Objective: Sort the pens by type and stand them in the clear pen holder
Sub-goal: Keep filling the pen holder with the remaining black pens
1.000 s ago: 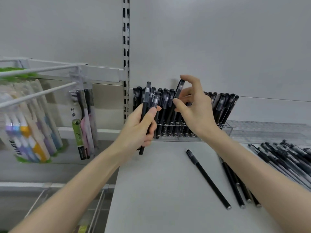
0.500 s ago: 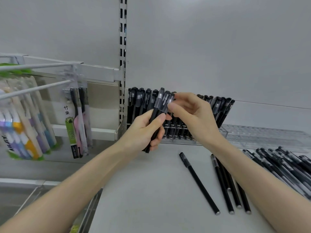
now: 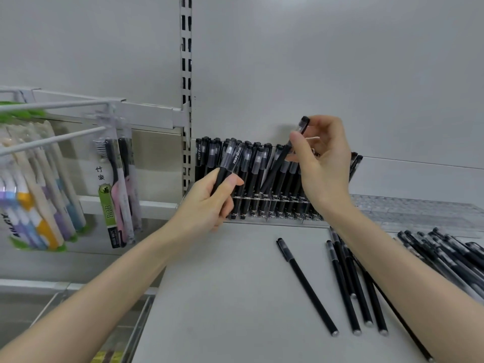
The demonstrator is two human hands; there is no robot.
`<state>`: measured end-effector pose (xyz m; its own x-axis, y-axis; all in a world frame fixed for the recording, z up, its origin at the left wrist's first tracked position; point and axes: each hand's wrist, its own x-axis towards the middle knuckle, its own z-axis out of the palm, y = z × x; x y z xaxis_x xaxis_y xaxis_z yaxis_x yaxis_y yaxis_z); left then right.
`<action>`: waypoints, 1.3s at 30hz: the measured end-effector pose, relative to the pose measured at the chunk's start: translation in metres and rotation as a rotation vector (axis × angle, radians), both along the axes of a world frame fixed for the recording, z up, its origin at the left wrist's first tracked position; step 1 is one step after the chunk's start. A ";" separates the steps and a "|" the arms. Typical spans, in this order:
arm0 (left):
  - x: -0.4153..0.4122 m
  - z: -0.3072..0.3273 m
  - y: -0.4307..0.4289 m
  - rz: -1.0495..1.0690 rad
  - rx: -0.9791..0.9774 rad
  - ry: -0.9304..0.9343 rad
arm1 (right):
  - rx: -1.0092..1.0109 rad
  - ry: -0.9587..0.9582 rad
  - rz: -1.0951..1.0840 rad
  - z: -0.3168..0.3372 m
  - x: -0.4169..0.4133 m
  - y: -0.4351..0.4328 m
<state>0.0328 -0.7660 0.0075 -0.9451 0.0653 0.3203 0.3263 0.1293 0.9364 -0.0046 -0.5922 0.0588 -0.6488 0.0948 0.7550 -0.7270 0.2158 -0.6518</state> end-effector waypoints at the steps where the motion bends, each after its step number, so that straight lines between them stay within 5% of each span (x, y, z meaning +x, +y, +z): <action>1: 0.000 -0.001 -0.001 0.004 0.020 -0.011 | 0.029 -0.004 -0.018 -0.002 -0.003 -0.001; 22: 0.002 -0.008 0.002 -0.039 0.147 -0.062 | 0.438 -0.039 -0.084 -0.023 -0.011 -0.002; 25: 0.004 -0.005 0.007 -0.087 0.134 -0.047 | 0.369 0.015 -0.109 -0.019 -0.001 -0.001; 31: 0.005 -0.001 0.028 -0.235 0.096 -0.038 | 0.160 -0.190 0.233 -0.016 0.017 0.000; 39: 0.000 0.000 0.024 -0.099 0.022 -0.049 | -0.128 -0.095 0.060 0.003 0.009 0.021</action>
